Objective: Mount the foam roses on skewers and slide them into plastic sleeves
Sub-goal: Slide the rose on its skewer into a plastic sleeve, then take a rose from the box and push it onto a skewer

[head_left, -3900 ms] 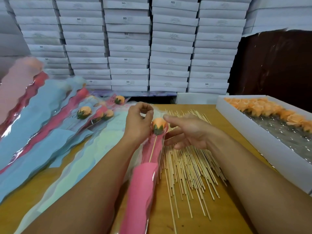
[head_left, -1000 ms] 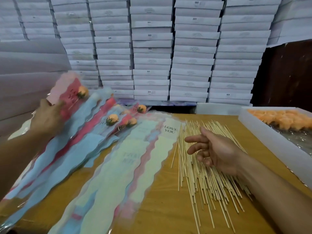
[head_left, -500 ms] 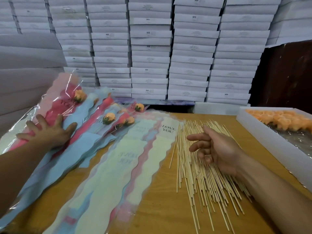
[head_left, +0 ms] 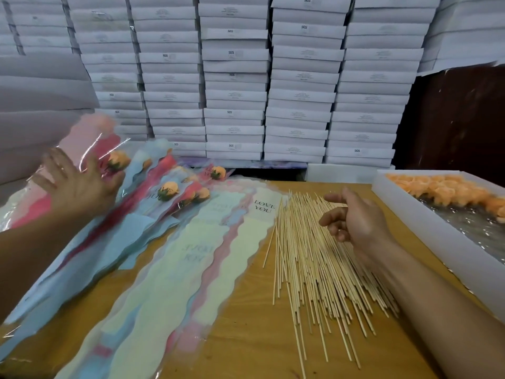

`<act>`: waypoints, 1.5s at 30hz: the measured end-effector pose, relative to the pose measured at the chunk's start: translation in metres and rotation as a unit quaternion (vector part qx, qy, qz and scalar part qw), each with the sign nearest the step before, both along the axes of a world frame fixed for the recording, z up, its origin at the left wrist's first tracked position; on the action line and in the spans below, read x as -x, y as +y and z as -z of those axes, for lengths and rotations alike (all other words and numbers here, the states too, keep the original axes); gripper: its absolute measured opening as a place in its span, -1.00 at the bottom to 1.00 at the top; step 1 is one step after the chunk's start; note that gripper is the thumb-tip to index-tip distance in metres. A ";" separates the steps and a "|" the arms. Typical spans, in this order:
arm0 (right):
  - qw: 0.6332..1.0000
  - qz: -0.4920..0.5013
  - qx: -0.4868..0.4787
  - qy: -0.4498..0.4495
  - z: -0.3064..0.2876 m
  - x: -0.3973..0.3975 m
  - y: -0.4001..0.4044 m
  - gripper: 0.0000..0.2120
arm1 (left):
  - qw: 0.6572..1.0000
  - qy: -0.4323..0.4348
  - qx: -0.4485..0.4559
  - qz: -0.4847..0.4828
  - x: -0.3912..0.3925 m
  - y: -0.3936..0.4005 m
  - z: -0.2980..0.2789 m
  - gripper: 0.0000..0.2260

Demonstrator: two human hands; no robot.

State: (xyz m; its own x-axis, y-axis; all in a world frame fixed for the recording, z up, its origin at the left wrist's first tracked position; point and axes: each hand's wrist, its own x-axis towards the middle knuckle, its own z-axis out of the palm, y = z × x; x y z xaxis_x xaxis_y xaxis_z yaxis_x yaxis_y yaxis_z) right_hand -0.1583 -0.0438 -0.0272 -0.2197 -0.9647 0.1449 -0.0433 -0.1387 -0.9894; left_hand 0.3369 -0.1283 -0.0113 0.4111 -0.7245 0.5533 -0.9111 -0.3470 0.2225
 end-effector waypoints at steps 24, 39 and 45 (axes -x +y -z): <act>0.975 0.086 0.000 0.206 0.015 0.021 -0.018 -0.81 | 0.899 0.235 0.047 0.368 0.365 0.057 0.047 -0.73; 0.811 0.337 -0.159 0.452 -0.060 0.161 -0.078 -0.84 | 0.901 0.230 0.016 0.368 0.368 0.065 0.043 -0.75; 0.784 0.236 -0.206 0.536 -0.045 0.227 -0.090 -0.46 | 0.901 0.221 -0.001 0.374 0.370 0.066 0.045 -0.78</act>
State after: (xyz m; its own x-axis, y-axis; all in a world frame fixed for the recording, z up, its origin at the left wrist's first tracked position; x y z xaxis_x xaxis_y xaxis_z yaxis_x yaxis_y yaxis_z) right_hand -0.3853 -0.1336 0.0180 -0.5316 -0.8257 0.1886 -0.8306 0.4647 -0.3069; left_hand -0.0330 -0.0627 -0.0558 -0.0134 -0.8911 0.4537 -0.7126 0.3268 0.6208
